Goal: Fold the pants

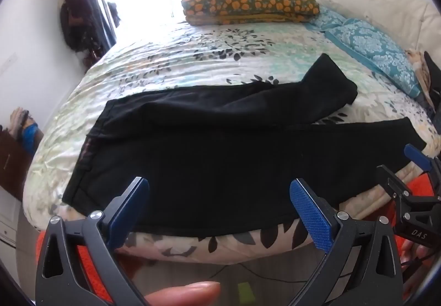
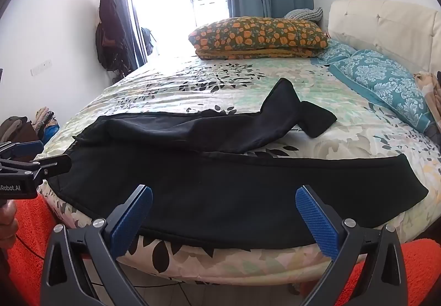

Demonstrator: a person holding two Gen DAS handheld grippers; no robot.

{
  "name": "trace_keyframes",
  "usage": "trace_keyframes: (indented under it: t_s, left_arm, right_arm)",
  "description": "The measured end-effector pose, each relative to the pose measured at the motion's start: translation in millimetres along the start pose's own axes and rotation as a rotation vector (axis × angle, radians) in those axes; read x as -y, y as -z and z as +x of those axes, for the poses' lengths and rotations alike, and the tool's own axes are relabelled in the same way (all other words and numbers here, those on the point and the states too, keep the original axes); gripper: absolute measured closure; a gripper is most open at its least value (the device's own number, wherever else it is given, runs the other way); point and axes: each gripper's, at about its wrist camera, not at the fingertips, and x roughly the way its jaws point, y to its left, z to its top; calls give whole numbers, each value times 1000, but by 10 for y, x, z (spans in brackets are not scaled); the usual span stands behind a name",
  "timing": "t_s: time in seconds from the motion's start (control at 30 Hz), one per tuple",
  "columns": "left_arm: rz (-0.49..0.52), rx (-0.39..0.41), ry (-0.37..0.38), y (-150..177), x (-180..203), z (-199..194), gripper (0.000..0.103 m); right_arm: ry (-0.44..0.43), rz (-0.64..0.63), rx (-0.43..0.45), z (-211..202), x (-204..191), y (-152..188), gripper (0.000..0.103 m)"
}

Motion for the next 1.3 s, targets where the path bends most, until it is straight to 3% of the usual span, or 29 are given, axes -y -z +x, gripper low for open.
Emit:
trace_keyframes:
  t_s: [1.3]
  left_arm:
    - [-4, -27, 28, 60, 41, -22, 1]
  right_arm:
    - [1, -15, -18, 49, -46, 26, 0]
